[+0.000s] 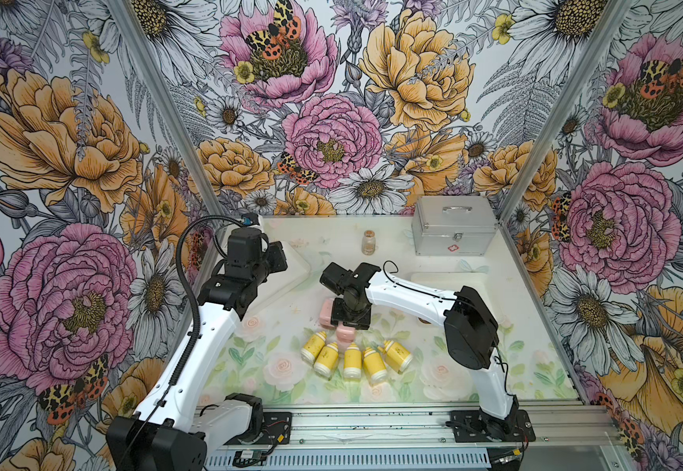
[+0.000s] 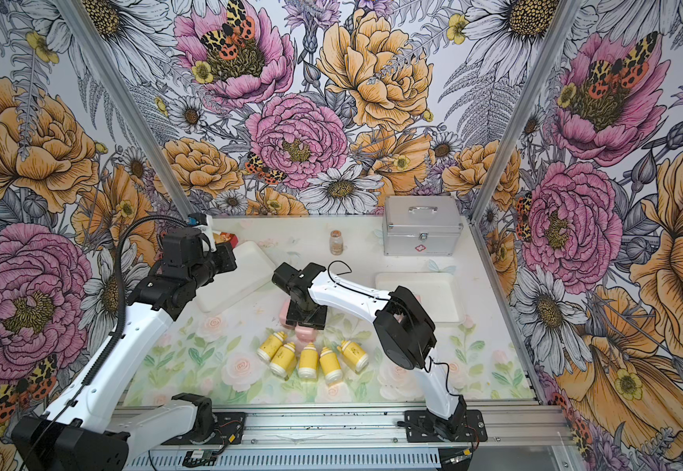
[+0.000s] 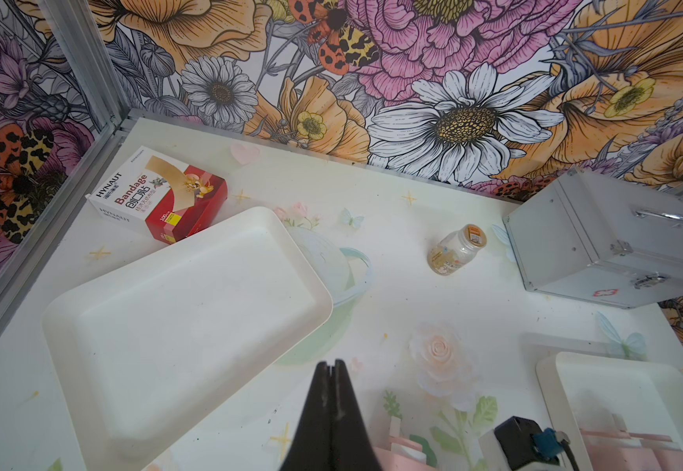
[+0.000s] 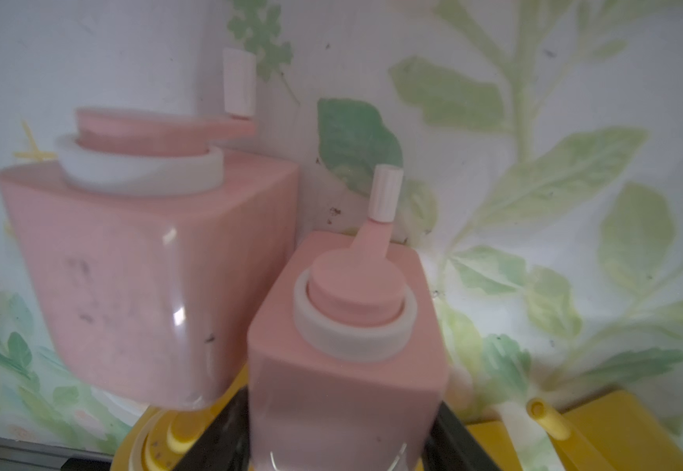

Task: Place the pencil sharpeners by color into the storage box
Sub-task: Pick up the pencil sharpener from the center of the board.

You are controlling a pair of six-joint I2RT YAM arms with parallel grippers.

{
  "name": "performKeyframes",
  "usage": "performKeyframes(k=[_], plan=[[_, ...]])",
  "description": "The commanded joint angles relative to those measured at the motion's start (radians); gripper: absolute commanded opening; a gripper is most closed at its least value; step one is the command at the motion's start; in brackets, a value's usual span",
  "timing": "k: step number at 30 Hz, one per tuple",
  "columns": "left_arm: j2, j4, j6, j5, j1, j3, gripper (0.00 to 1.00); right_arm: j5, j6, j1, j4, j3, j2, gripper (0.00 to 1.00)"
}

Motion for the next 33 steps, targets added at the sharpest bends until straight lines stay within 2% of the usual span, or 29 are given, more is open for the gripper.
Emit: performKeyframes(k=[1, 25, 33], plan=[[-0.024, 0.003, 0.016, 0.002, 0.008, 0.011, 0.00, 0.028, -0.020, 0.005, 0.006, -0.018, 0.013, 0.59], [-0.028, 0.003, 0.014, 0.002, 0.006, 0.011, 0.00, 0.041, -0.088, -0.008, 0.005, -0.032, 0.068, 0.60], [-0.028, 0.003, 0.014, 0.003, 0.006, 0.011, 0.00, 0.054, -0.114, -0.013, 0.002, -0.048, 0.037, 0.46]])
